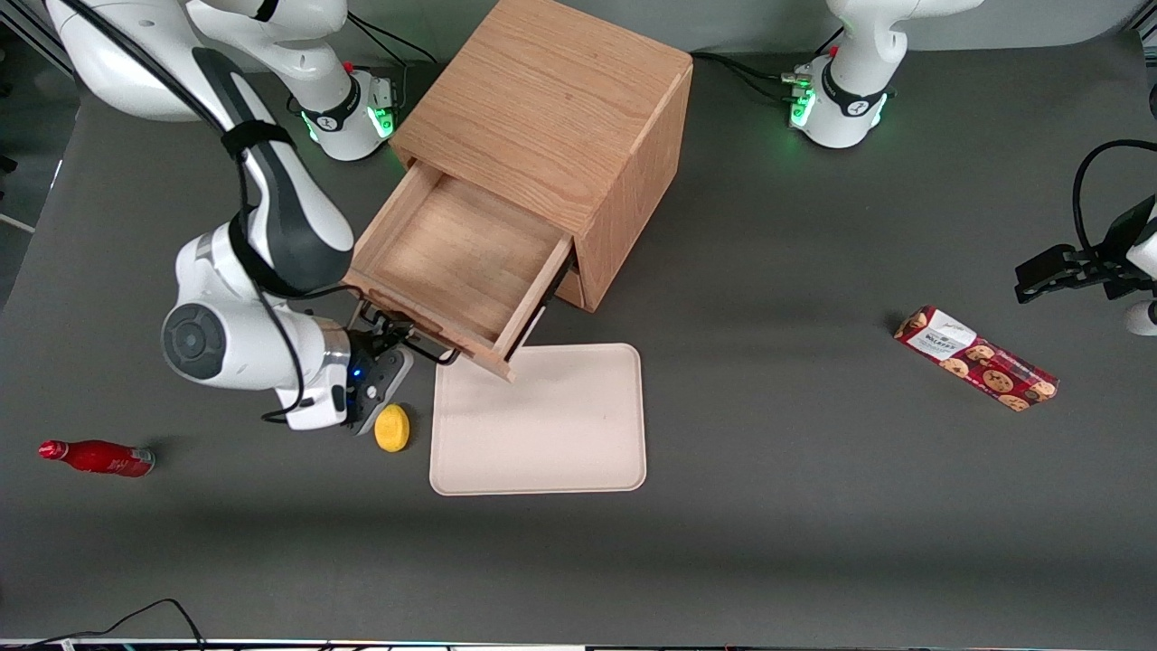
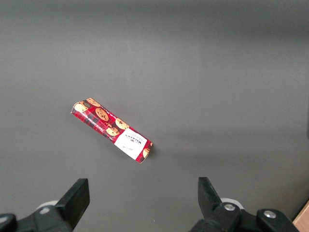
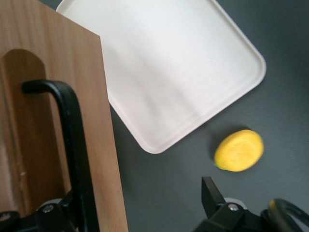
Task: Open upper drawer
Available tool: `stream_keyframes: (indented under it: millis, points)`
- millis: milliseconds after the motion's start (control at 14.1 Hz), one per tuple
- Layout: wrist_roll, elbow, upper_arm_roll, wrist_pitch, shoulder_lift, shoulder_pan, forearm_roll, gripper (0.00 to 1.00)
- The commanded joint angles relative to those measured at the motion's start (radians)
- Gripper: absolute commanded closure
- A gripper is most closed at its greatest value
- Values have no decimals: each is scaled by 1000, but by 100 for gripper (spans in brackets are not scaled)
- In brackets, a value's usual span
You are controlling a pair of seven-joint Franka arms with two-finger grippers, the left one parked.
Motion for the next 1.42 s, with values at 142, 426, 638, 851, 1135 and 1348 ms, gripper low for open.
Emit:
stream_keyframes:
  millis: [142,426,638,851,1135,1348]
  points:
    - [-88,129,-46,-48,73,3,-22,0]
    - [-126,174,-60,-50,105,2,-60,0]
    - [-142,243,-81,-50,154,2,-61,0]
    - [-143,267,-81,-85,165,3,-58,0]
    - [-131,274,-72,-155,136,6,-52,0]
    - [-93,277,-66,-234,61,16,-48,0]
